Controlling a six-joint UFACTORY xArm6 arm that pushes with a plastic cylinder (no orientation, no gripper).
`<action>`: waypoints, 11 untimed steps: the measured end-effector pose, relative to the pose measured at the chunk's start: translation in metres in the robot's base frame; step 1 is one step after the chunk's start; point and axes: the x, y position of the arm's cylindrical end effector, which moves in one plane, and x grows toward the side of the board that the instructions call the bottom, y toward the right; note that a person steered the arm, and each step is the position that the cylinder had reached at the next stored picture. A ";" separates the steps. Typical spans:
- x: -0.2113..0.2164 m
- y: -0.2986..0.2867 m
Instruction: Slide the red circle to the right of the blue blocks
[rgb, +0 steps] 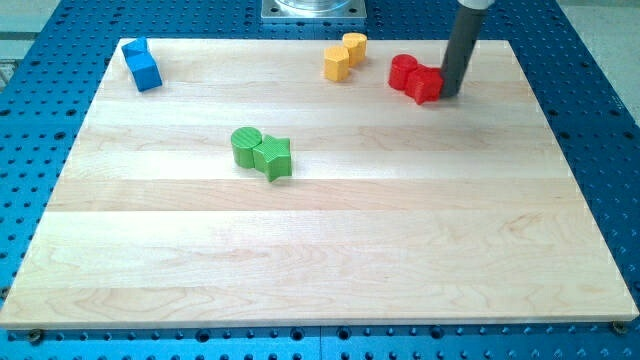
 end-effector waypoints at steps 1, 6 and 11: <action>-0.012 -0.026; 0.011 -0.240; 0.004 -0.348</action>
